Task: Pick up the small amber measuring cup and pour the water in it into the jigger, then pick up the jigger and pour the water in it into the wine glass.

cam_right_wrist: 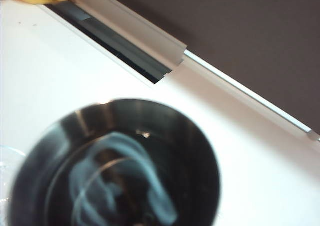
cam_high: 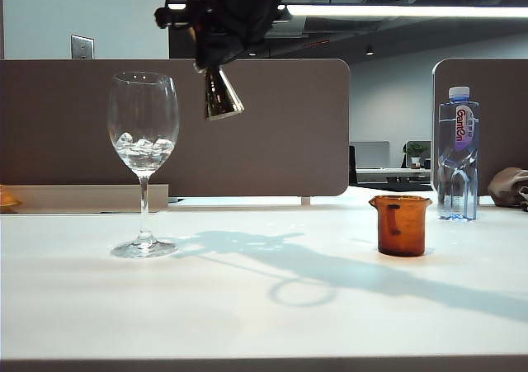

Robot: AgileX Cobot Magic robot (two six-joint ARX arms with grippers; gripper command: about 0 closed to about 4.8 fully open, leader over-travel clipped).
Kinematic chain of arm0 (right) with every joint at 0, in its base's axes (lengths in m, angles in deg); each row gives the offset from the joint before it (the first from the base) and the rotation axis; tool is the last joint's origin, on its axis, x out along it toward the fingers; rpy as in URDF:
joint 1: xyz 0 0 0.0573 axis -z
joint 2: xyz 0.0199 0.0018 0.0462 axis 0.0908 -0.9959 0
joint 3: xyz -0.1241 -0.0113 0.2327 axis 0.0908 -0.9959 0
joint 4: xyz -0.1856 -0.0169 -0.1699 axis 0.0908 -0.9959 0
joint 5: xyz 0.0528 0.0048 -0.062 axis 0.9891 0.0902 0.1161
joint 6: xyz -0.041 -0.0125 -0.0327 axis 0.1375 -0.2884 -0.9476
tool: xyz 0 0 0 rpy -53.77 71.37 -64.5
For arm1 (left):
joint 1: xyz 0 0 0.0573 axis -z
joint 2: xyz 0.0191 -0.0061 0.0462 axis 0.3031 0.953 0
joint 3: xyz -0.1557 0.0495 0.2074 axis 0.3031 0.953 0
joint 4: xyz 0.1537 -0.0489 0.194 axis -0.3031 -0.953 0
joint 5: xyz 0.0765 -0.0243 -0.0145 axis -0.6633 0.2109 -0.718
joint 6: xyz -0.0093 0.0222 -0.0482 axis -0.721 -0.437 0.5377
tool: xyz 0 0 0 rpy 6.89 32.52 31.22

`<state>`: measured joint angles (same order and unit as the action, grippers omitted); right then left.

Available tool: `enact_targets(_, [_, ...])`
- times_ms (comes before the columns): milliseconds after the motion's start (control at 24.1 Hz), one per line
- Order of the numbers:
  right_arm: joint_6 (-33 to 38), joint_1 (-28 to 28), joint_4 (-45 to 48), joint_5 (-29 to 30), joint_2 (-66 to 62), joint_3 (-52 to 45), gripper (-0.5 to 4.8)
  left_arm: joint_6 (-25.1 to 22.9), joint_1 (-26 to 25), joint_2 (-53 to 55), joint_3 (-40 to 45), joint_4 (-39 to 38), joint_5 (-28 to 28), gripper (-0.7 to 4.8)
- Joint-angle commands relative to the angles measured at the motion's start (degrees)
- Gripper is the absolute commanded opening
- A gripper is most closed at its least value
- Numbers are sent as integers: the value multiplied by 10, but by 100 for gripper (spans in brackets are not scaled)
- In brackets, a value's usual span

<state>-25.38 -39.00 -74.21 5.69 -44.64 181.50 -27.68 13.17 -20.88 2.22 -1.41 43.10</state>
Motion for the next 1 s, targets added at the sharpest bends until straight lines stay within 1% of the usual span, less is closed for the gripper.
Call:
enact_targets(41, [-5,-8,-13,2,-23,33,-2,2,-1,0,-2,-2,0,-2])
enact_targets(290, [-19,-13,-4,3,-28,33,-2,2,-1,0,-2,-2,0,-2])
enact_targets(581, [-19,-13,6,3,-28,33,-2,2,-1,0,-2,-2,0,-2])
enact_targets(705, [-19,-14,6,19,-28,33,-2,2,-1,0,-2,-2,0,-2])
enact_targets(913, [-21,-18,9,14,-28,33,-2,2,-1,0,-2,-2,0,-2])
enact_targets(996, [-44,-18,8,13,-28,33,-2,2,-1,0,-2,-2,0,-2])
